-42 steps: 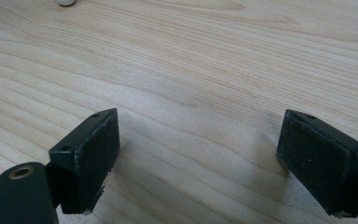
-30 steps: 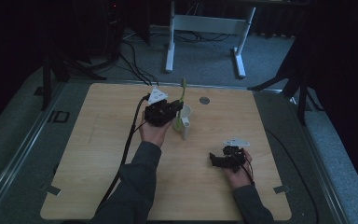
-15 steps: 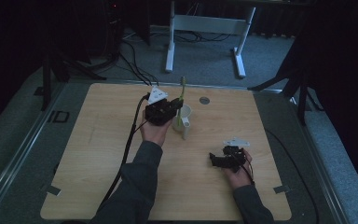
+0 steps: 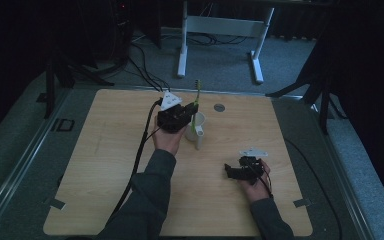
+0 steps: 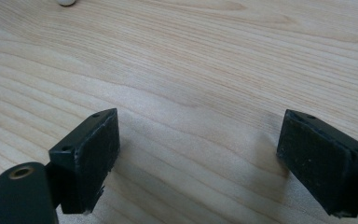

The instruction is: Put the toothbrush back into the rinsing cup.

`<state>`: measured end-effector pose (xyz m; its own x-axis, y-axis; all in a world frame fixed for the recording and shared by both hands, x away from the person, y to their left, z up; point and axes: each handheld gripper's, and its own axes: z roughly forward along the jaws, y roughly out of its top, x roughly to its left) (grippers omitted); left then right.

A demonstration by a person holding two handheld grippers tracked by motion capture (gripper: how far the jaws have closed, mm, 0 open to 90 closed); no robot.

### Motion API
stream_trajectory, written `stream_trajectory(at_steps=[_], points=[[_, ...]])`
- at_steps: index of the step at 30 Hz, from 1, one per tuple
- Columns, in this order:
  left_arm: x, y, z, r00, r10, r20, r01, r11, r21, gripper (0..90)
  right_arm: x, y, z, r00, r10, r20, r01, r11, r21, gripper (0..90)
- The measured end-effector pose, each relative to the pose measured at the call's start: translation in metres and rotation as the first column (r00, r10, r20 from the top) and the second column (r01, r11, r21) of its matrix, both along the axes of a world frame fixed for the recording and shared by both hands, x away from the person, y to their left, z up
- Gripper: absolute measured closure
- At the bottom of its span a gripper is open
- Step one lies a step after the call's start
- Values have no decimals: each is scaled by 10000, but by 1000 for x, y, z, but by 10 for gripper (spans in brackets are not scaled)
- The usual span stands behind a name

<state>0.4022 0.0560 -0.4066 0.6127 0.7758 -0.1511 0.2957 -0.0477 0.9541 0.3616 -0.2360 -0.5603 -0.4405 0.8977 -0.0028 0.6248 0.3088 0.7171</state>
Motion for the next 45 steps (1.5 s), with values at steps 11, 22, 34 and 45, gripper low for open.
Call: stream_trajectory(at_steps=[11,22,34,45], points=[[3,-3,-2,9998,40,191,-43,9999,108,819,0,0,0,10000,1,-2,-1,10000,2,126],[6,-11,-7,9998,51,178,-56,9996,268,819,0,0,0,10000,6,-2,-6,10000,-4,126],[8,-17,-11,9998,-110,134,106,9994,325,819,0,0,0,10000,7,-2,-7,10000,-13,126],[9,-22,-15,9998,-179,79,175,9985,522,819,0,0,0,10000,-3,0,3,10000,-9,126]])
